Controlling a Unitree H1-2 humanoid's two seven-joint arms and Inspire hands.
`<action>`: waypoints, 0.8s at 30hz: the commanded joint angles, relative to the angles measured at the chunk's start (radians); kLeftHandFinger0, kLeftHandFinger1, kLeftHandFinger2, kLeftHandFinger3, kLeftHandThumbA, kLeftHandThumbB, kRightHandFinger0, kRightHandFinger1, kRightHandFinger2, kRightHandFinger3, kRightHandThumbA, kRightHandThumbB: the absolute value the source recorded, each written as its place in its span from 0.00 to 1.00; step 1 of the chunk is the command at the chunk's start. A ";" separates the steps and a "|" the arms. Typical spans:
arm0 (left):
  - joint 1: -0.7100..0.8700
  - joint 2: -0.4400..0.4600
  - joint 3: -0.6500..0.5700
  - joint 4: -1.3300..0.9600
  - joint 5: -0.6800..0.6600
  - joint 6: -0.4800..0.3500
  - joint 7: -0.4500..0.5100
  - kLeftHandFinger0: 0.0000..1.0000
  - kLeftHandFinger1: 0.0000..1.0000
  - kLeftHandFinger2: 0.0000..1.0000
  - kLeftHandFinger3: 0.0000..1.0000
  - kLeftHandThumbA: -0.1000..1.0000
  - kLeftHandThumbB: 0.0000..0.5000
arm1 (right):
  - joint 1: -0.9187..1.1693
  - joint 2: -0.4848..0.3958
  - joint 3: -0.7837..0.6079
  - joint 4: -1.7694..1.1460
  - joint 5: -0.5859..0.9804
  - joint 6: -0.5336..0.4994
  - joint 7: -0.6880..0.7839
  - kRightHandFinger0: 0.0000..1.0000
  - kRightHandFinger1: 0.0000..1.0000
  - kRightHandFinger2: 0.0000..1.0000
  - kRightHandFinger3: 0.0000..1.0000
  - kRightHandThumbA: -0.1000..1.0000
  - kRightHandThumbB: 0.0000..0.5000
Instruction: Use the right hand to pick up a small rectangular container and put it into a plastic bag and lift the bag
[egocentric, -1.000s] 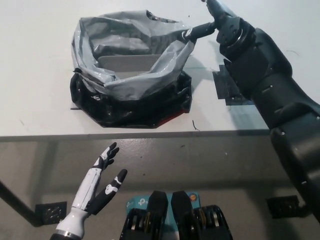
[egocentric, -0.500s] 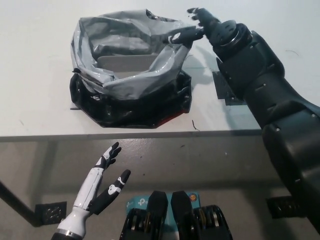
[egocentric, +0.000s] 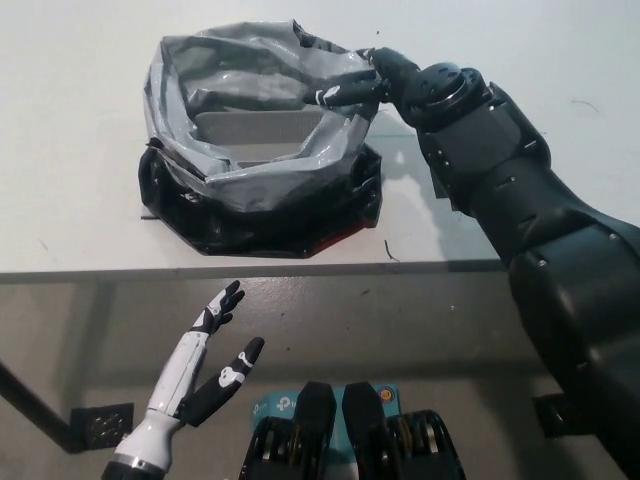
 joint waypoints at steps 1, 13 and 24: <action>-0.024 0.017 -0.001 -0.027 0.012 -0.016 0.001 1.00 1.00 1.00 1.00 0.81 0.48 | -0.043 -0.007 0.055 0.000 -0.034 0.036 -0.092 0.00 0.04 0.31 0.96 0.27 0.51; -0.031 0.016 -0.001 -0.023 0.014 -0.016 0.001 1.00 1.00 1.00 1.00 0.80 0.50 | -0.050 -0.022 0.063 -0.012 -0.011 0.030 -0.186 0.00 0.36 0.65 1.00 0.00 0.53; -0.052 0.018 0.001 -0.009 0.011 -0.027 0.002 1.00 1.00 1.00 1.00 0.79 0.47 | -0.088 -0.030 -0.097 -0.035 0.136 -0.002 -0.177 0.00 0.27 0.69 0.87 0.00 0.27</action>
